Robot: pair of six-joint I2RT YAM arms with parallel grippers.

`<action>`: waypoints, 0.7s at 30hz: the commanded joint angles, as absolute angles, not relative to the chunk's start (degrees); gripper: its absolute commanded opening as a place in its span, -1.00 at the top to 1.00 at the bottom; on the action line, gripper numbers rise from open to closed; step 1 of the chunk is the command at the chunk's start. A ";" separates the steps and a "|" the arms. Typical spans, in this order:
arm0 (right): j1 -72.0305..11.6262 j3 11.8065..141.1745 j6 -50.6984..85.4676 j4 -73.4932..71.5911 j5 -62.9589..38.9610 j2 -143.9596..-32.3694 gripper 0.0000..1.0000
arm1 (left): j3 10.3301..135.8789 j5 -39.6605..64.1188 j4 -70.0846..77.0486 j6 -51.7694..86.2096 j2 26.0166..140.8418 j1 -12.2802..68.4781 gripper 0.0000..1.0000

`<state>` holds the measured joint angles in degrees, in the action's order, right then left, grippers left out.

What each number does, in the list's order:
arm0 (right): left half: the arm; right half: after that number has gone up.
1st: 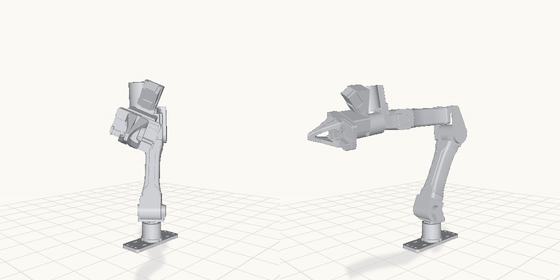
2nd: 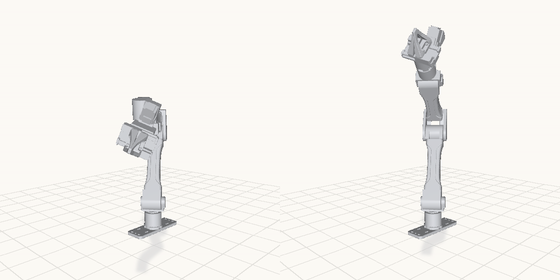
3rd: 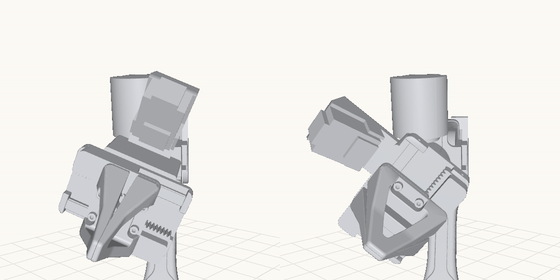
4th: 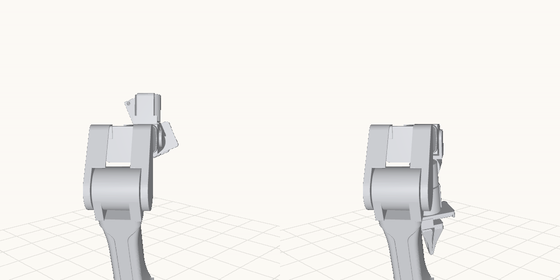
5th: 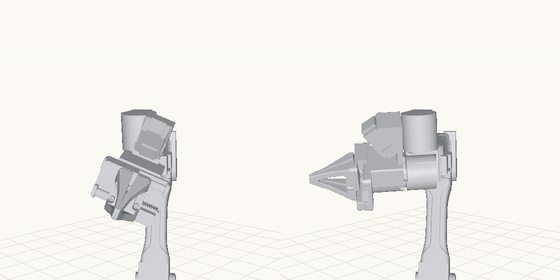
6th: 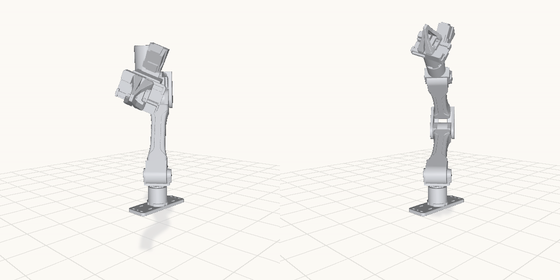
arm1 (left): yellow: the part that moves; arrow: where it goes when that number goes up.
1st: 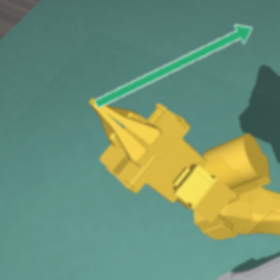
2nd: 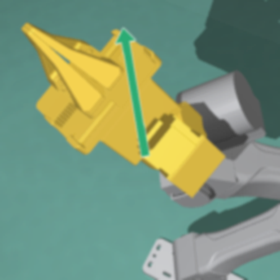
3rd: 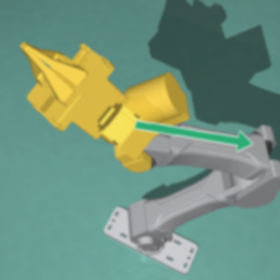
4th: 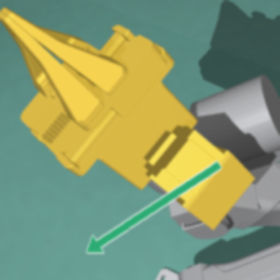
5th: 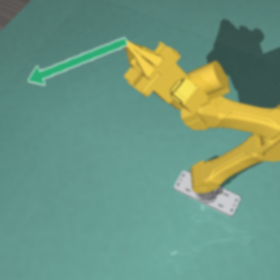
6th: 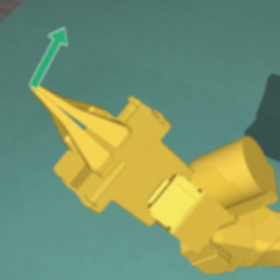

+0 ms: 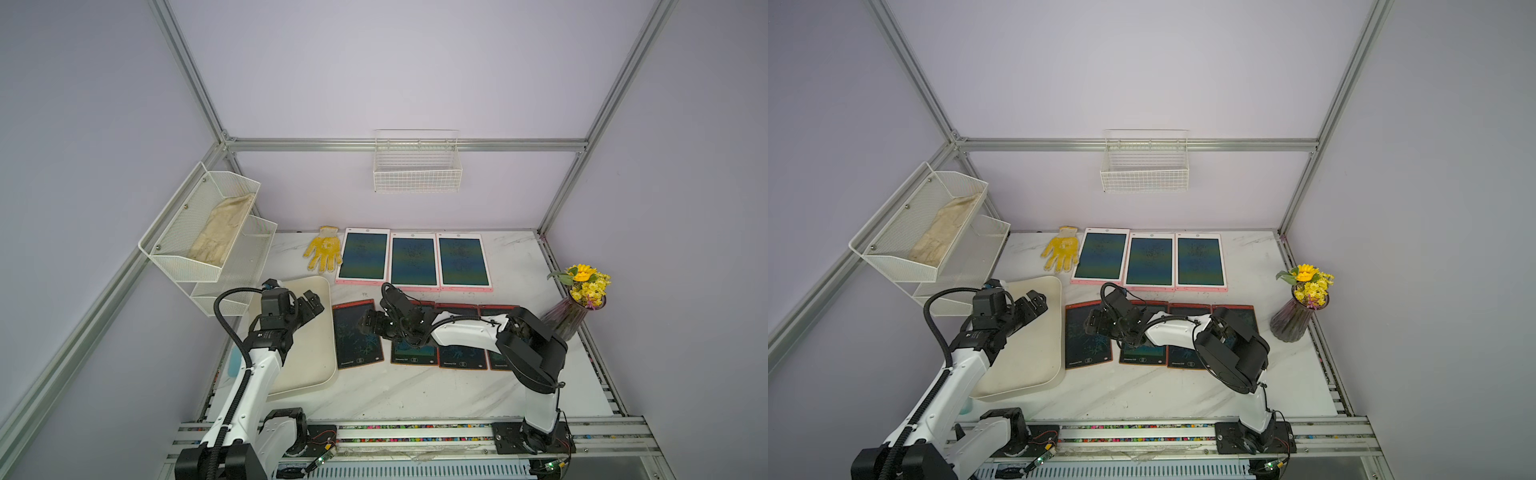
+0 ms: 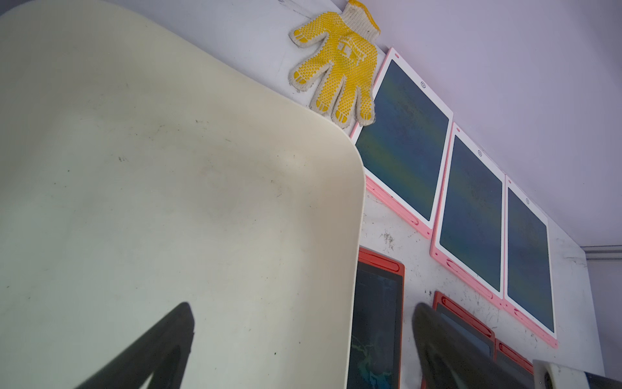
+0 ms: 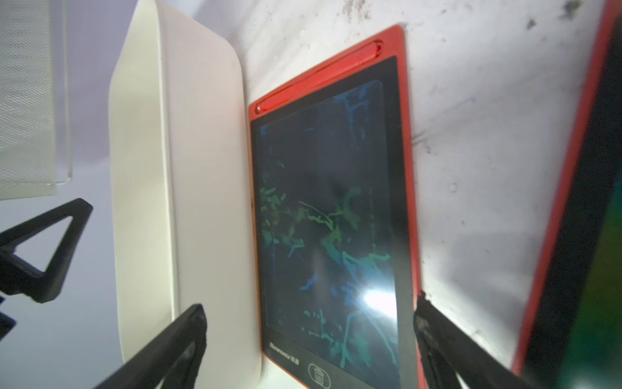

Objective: Take out the writing tablet from the storage box
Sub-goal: Place the writing tablet at the center of the board.

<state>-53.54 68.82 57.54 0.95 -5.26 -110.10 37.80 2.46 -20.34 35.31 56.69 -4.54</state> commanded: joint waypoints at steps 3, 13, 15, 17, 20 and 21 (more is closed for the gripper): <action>-55.32 68.29 58.97 5.74 -0.96 -107.72 -0.94 | 35.38 2.81 -16.79 35.04 57.20 -5.10 -1.00; -56.40 77.30 53.00 10.06 3.88 -110.40 -0.94 | 37.60 7.59 -20.39 33.74 61.83 -6.96 -1.00; -56.43 77.83 52.79 10.18 3.75 -110.82 -0.94 | 37.87 12.60 -18.97 32.19 62.24 -6.94 -1.00; -56.34 78.06 51.92 10.75 5.69 -110.68 -0.94 | 38.91 14.53 -18.94 32.14 63.72 -6.70 -1.00; -55.23 77.39 50.45 11.33 6.85 -109.62 -0.94 | 41.18 16.21 -21.09 31.38 67.35 -6.47 -0.99; -54.54 76.80 49.88 11.07 6.81 -108.82 -0.94 | 41.51 17.33 -21.18 31.14 68.33 -6.27 -0.98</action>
<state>-55.51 77.52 51.99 9.10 4.29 -109.67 37.85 12.58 -20.71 33.32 66.41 -6.61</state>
